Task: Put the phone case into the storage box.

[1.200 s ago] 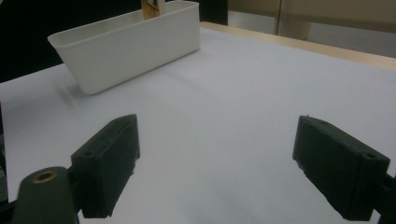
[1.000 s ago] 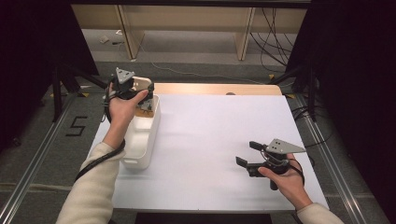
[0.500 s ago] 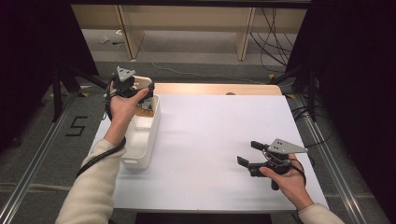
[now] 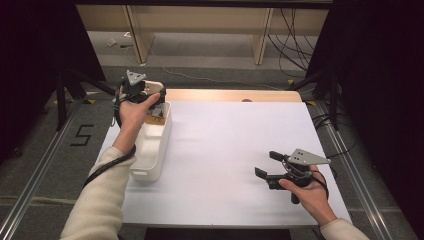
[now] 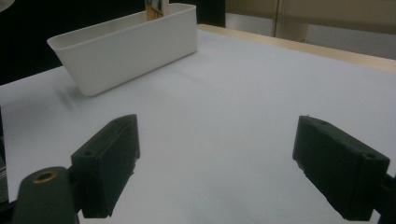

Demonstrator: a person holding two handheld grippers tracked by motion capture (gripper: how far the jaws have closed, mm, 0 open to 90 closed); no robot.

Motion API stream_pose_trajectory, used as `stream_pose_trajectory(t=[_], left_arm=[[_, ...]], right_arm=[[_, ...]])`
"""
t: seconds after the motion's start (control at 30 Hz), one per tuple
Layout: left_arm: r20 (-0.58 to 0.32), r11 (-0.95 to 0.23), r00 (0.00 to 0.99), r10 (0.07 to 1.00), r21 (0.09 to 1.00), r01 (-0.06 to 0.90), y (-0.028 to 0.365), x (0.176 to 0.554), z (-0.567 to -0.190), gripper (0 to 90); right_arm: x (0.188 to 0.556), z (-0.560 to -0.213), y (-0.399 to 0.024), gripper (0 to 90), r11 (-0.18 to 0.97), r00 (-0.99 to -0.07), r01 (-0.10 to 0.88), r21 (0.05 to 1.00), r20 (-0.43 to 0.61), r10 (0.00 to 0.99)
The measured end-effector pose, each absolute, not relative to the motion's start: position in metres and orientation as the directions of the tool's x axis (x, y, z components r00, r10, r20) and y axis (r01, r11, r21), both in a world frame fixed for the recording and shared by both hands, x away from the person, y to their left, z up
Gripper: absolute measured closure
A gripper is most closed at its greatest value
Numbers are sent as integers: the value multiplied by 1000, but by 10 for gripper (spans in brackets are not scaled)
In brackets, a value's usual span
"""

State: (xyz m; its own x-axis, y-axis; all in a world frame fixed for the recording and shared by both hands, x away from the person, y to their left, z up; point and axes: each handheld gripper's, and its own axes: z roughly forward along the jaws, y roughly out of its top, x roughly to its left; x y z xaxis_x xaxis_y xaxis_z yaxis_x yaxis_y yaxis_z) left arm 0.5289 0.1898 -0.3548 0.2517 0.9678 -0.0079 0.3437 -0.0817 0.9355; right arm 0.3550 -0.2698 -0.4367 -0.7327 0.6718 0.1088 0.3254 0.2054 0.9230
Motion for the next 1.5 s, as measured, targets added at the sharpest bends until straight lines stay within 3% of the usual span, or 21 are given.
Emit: stream_pose_trajectory(t=[1.5], left_arm=[[10, -108, 248, 969, 916, 386, 185, 549, -358, 106]], right_arm=[[355, -437, -270, 158, 207, -737, 327, 922, 112, 667]])
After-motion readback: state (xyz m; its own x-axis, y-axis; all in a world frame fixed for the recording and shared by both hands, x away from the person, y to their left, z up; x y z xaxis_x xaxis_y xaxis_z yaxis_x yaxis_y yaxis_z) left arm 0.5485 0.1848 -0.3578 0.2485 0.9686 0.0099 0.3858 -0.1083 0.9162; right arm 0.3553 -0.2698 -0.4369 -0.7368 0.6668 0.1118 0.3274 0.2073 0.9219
